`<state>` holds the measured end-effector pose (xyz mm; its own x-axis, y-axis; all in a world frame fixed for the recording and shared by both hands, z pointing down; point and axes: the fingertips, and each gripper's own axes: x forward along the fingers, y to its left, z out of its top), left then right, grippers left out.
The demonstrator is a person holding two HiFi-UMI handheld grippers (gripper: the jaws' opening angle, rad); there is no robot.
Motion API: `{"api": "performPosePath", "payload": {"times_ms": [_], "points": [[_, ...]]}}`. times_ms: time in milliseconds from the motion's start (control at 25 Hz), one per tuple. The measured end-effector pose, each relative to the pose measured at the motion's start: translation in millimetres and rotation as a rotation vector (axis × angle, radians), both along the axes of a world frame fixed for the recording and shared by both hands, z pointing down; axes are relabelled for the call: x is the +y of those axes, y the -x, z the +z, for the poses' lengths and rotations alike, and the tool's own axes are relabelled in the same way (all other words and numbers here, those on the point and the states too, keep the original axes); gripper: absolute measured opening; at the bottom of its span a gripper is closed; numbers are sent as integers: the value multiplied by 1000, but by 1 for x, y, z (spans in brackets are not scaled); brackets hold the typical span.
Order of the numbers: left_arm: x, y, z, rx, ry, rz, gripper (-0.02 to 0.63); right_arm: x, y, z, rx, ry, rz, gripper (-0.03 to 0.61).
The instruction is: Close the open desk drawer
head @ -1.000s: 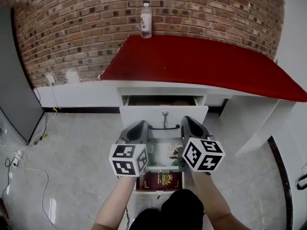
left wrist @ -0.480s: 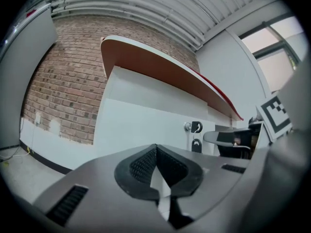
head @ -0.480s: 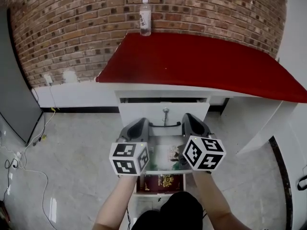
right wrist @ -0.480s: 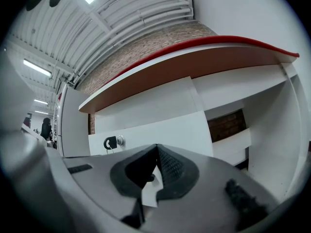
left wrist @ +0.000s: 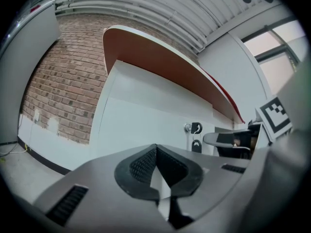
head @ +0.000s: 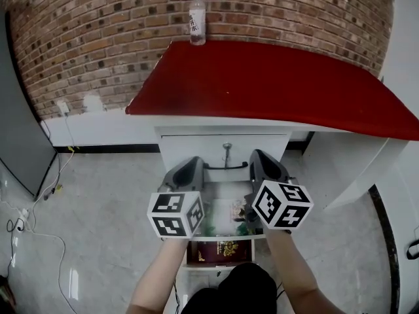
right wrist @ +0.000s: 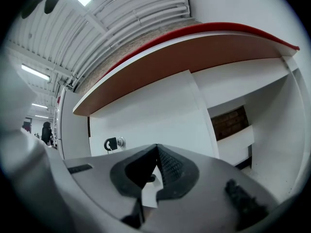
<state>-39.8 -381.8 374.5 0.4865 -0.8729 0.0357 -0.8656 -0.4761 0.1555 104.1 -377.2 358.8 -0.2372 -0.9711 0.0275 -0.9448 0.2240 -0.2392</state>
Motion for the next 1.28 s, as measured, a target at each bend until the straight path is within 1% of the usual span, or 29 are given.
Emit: {"api": "performPosePath", "payload": {"times_ms": [240,400,520,680,880,960,1080,1120,1200,1280], "points": [[-7,0,-1,4,-2,1,9,-7,0,-1,4,-3,3,11],[-12,-1,0,1,1,-3,8,-13,-1,0,-14,14,-11,11],[-13,-1,1,-2,0,0,9,-14,-2,-1,20,10,-16,11],[-14,-1,0,-16,-3,-16,9,-15,0,1,33,6,-20,11],[-12,0,2,-7,37,-10,9,-12,0,1,63,13,-23,11],[-9,1,6,-15,48,-19,9,-12,-1,9,63,39,-27,12],[0,3,15,-17,58,-29,9,-7,-3,23,25,92,-32,12],[4,4,18,-20,60,-31,9,-4,-3,26,26,100,-32,12],[14,5,23,-25,61,-33,9,5,-2,29,57,95,-27,12],[27,5,30,-14,63,-30,9,18,-1,30,84,78,-21,12]]}}
